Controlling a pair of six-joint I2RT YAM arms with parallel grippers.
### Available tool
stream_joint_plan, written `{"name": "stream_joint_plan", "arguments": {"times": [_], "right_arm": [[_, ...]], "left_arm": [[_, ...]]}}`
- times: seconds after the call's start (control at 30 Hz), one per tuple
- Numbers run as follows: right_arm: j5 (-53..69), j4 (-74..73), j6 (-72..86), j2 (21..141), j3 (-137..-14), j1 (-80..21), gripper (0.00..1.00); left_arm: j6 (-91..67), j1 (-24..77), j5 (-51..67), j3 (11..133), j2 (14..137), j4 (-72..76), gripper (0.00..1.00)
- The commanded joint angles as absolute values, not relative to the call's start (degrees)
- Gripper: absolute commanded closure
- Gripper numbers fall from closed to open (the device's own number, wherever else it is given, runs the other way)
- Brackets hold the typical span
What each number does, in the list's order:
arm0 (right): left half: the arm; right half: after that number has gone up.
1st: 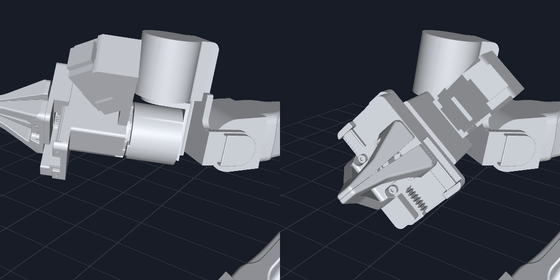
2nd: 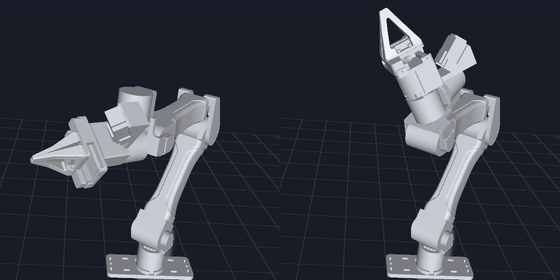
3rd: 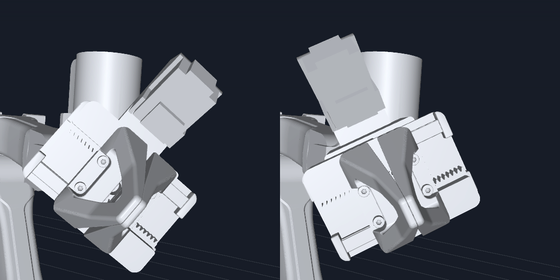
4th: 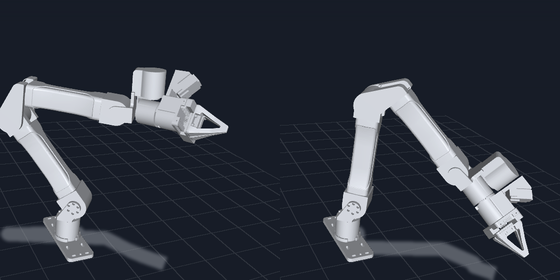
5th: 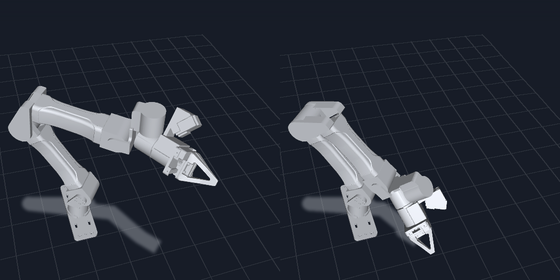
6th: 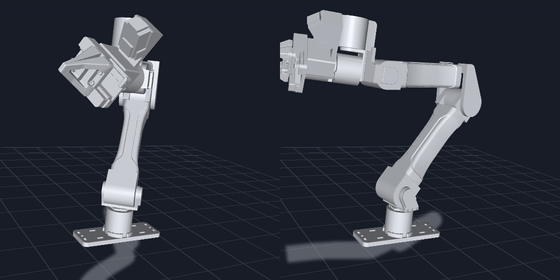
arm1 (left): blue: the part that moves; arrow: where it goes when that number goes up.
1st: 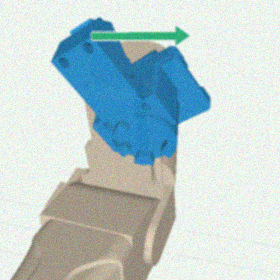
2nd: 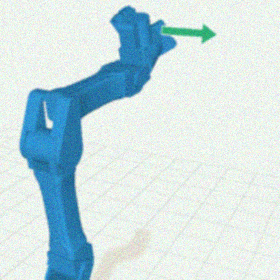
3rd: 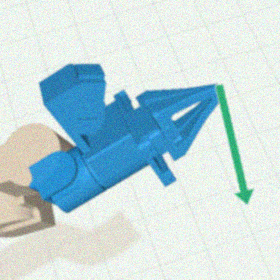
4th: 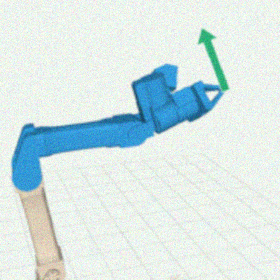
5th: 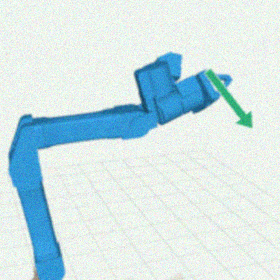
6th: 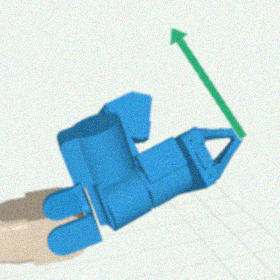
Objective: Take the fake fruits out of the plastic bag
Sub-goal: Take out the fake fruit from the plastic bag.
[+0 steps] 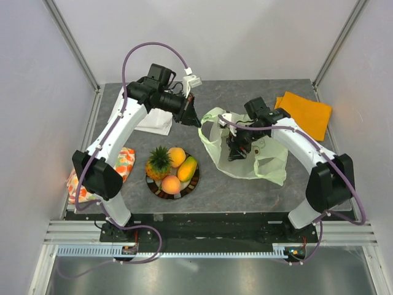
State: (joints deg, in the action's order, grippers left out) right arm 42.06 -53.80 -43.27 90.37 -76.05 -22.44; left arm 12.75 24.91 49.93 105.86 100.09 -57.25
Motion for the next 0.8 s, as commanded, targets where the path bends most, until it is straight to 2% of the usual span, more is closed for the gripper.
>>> {"name": "stream_joint_plan", "arguments": {"times": [0.0, 0.2, 0.27, 0.3, 0.33, 0.47, 0.77], "right_arm": [[34.56, -42.56, -40.18, 92.81, -74.45, -22.68, 0.41], [16.81, -27.00, -36.75, 94.30, -71.11, -22.67, 0.31], [11.03, -21.66, -35.69, 94.48, -69.88, -22.59, 0.18], [9.42, -19.45, -34.90, 94.48, -68.92, -22.67, 0.07], [8.01, -17.34, -35.15, 94.57, -68.12, -22.68, 0.02], [3.35, -15.11, -34.63, 100.26, -69.25, -22.24, 0.02], [7.21, -15.82, -34.10, 113.81, -79.17, -20.39, 0.02]], "left_arm": [[9.58, 24.96, 57.39, 105.65, 100.11, -55.20, 0.98], [10.81, 24.96, 56.87, 104.15, 99.49, -55.20, 0.98], [11.16, 25.05, 57.04, 103.89, 99.49, -55.37, 0.99], [11.08, 25.05, 57.22, 103.71, 99.58, -55.46, 0.99], [11.25, 24.96, 57.39, 103.71, 99.67, -55.55, 0.98], [11.60, 24.96, 58.80, 103.80, 99.93, -55.81, 0.98], [12.83, 25.05, 58.63, 104.24, 101.07, -56.69, 0.99]]}}
